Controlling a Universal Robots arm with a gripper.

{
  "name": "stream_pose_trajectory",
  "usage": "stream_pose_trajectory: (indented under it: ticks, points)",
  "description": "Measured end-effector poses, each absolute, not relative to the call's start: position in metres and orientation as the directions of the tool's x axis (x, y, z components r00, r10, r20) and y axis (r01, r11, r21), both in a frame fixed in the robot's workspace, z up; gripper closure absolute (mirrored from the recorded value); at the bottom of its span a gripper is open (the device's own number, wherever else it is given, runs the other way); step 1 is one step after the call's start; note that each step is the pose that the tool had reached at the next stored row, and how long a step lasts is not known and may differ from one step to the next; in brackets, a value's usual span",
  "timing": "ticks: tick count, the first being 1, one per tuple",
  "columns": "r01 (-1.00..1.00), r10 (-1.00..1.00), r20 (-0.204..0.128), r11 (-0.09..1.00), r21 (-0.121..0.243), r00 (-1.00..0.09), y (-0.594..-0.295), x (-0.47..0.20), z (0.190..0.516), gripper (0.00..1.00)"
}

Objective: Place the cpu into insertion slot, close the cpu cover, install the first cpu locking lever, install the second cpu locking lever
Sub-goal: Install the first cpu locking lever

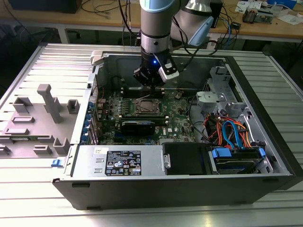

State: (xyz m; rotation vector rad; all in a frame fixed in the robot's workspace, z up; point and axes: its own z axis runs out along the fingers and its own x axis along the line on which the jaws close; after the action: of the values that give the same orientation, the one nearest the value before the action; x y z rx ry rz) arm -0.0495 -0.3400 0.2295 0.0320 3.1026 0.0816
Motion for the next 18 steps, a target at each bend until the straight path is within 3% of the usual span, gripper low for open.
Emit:
stream_pose_trajectory:
  ticks: [14, 18]
  points:
    - [0.017, 0.018, -0.037, 0.998, 0.053, -0.999, -0.34, -0.073, 0.239, 0.89]
    - [0.007, 0.008, -0.037, 0.999, 0.033, -0.999, -0.34, -0.073, 0.238, 0.89]
